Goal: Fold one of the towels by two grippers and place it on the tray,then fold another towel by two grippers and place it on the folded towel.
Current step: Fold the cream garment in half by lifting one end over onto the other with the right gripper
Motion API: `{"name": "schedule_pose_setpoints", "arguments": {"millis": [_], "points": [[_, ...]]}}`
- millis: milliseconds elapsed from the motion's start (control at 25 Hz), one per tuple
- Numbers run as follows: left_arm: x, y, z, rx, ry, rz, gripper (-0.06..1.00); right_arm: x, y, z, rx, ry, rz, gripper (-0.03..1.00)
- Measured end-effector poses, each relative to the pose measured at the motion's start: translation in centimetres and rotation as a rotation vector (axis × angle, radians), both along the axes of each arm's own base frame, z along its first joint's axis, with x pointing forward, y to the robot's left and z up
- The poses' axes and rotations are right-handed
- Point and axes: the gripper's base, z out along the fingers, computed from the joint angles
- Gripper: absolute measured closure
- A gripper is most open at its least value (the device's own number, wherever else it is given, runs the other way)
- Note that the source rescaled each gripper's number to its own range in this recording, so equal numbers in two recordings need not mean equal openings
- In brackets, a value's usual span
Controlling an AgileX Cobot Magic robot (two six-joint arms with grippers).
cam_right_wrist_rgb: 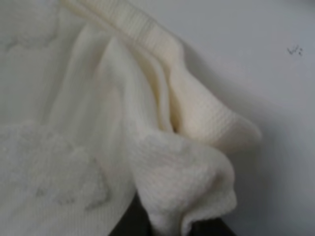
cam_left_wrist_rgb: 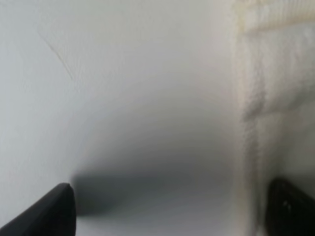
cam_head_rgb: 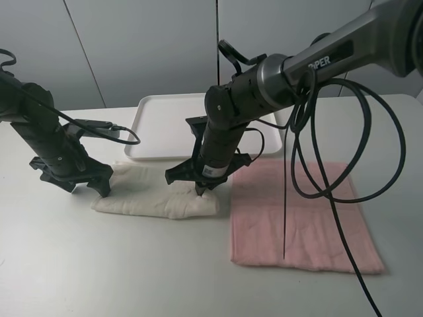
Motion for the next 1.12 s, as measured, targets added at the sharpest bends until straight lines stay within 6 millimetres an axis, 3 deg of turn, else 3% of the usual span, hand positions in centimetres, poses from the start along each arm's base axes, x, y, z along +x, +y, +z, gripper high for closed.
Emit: {"name": "schedule_pose_setpoints", "arguments": {"millis": [480, 960, 1120], "points": [[0.0, 0.0, 0.0, 0.000, 0.000, 0.000, -0.05, -0.5, 0.3, 5.9, 0.105, -0.059, -0.006, 0.87], [0.0, 0.0, 0.0, 0.000, 0.000, 0.000, -0.05, -0.9, 1.3, 6.3, 0.225, 0.011, -0.060, 0.87], [0.0, 0.0, 0.0, 0.000, 0.000, 0.000, -0.05, -1.0, 1.8, 5.3, 0.261, 0.055, -0.080, 0.87]]}}
